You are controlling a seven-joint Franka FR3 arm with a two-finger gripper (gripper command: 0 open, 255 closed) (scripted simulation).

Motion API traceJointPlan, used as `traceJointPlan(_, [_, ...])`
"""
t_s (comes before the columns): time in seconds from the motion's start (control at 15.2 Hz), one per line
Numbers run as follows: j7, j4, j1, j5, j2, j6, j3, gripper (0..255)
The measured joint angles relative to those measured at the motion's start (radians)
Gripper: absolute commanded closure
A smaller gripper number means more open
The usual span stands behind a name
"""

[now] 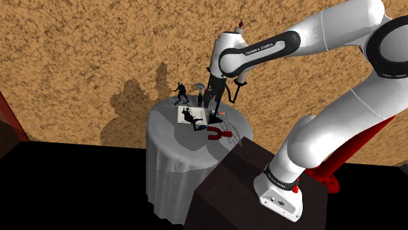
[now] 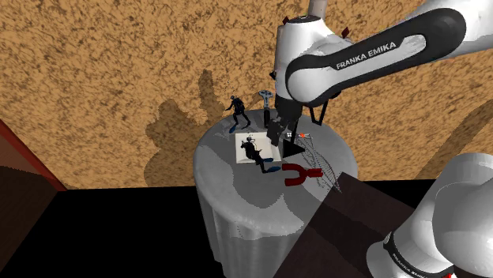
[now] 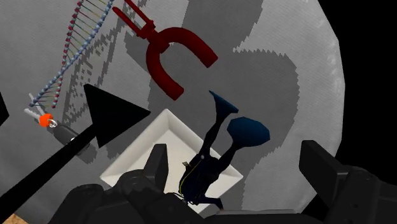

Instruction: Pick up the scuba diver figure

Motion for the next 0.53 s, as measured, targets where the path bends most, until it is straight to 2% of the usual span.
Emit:
traceJointPlan(0.26, [-0.043,0.039,0.014,0.056,0.144,0.146,-0.022,0])
traceJointPlan(0.53, [-0.114,0.092,0.026,0.145,0.297,0.285,-0.035,0])
